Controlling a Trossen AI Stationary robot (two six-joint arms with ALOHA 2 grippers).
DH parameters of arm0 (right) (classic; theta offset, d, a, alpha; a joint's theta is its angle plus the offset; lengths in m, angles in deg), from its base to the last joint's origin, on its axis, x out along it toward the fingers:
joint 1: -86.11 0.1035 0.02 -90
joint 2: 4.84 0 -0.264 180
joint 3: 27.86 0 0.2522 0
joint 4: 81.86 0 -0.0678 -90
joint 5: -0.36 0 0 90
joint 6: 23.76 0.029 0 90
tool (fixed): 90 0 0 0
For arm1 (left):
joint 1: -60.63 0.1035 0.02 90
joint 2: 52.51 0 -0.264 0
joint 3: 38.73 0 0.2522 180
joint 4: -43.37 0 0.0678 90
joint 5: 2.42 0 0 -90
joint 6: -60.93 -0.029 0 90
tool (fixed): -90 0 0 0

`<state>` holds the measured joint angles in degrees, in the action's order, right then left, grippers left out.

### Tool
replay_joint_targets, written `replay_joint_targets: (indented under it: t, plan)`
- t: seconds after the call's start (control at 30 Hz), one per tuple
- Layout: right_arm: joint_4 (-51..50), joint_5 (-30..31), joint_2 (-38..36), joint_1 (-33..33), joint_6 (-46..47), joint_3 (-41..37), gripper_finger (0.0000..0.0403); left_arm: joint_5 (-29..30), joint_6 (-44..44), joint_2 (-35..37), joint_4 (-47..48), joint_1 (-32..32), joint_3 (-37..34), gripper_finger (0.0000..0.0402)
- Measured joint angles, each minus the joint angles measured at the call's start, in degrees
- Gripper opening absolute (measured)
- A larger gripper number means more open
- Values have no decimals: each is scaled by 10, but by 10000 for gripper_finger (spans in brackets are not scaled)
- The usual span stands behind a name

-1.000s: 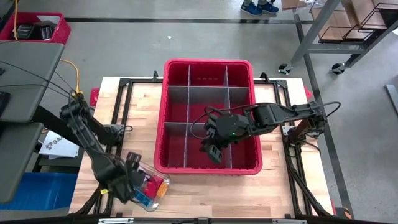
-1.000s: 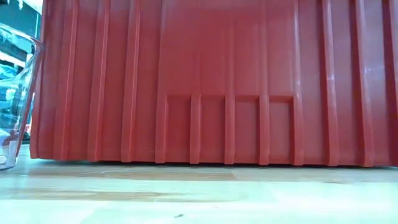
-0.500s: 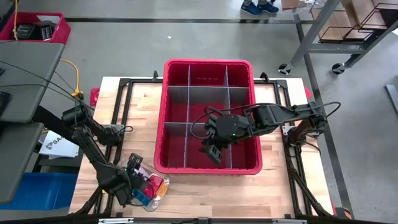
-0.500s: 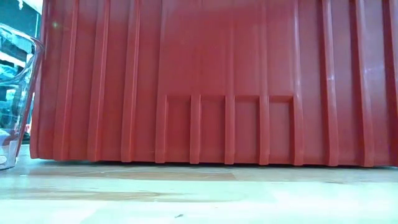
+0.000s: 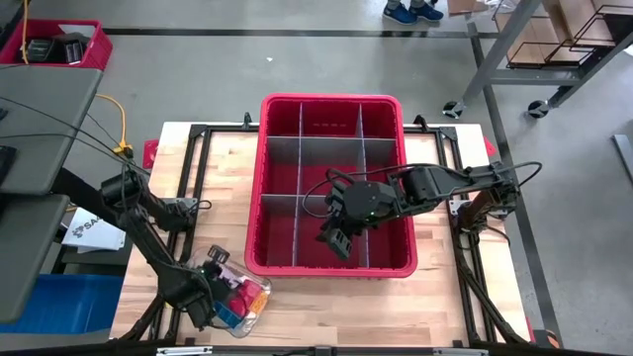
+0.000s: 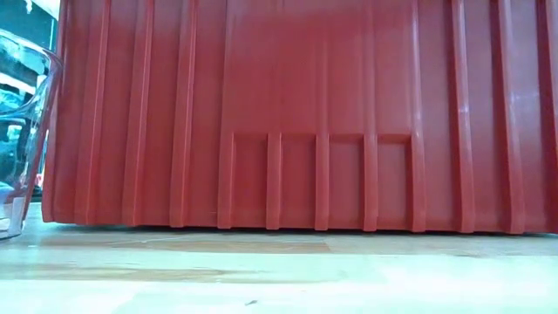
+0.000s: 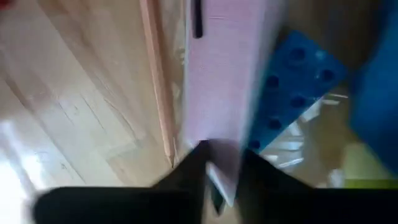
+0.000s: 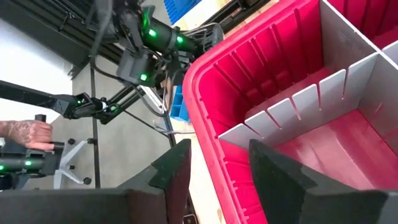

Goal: Sort blocks
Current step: Put the game card into the bin

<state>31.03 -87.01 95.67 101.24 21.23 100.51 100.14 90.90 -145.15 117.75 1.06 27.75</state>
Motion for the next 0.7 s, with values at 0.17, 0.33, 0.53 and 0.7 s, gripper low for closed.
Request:
replay_joint_targets:
  t: [0.17, 0.33, 0.53, 0.7]
  plan:
    - [0, 0, 0, 0, -1, 0, 156, -5, 59, 33, 50, -1, 36, 12]
    - [1, 0, 0, -3, -5, 0, 156, 18, 76, 75, 125, -1, 93, 3]
    - [1, 0, 0, -7, -15, 0, 156, 18, 75, 132, 169, -1, 122, 1]
    - [1, -1, 0, -9, -15, 0, 156, -2, 62, 163, 178, -1, 145, 0]
